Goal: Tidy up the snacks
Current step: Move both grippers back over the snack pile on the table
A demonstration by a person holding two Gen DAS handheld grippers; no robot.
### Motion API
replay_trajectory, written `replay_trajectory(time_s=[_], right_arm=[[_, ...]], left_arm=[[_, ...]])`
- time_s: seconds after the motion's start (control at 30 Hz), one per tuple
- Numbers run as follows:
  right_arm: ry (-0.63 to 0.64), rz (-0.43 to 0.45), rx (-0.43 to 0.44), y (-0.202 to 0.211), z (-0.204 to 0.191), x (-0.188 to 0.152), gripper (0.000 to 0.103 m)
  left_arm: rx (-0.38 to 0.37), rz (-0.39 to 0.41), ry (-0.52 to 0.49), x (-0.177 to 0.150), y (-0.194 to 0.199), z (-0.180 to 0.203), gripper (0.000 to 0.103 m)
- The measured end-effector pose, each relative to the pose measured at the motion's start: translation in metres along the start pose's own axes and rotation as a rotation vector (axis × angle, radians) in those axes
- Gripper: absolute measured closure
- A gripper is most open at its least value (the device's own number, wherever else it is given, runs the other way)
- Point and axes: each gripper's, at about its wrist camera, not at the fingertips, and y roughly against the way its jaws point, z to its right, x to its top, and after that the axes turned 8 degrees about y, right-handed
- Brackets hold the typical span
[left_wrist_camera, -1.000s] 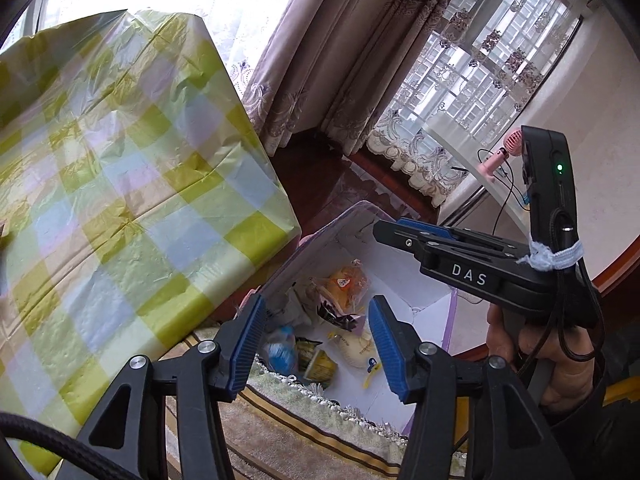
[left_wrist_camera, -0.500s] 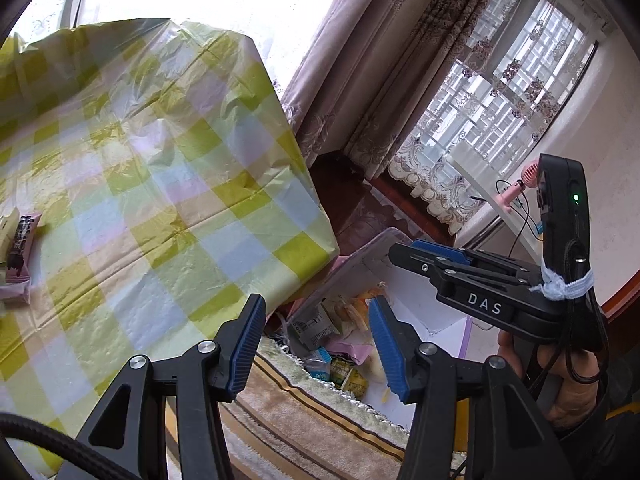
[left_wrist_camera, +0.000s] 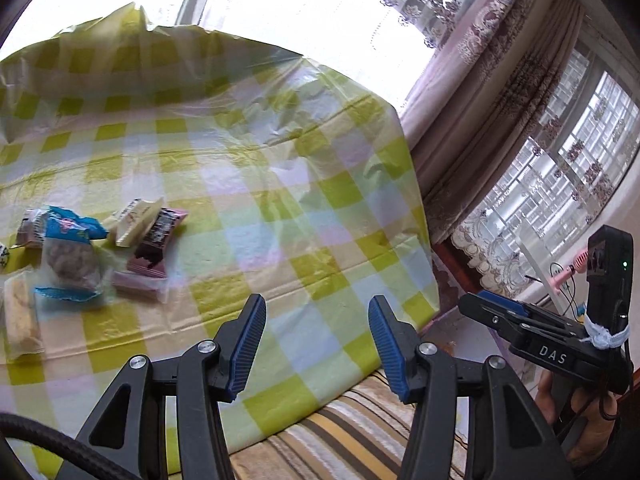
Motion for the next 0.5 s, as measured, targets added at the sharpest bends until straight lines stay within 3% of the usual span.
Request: replay_trajectory(time_s=[0.27,0.5], right_arm=[[0.044,0.017,0.04,-0.016,-0.042,0.022,0.049],[0.063,0.049,0.079,-0.031,-0.076,0.046,0.043]], left_arm=[[0.081,0.089,0.15,0.02,0.025,-0.07,0.048],[0.227,0.195,0.278,0.034,0.055,-0.134,0.048]])
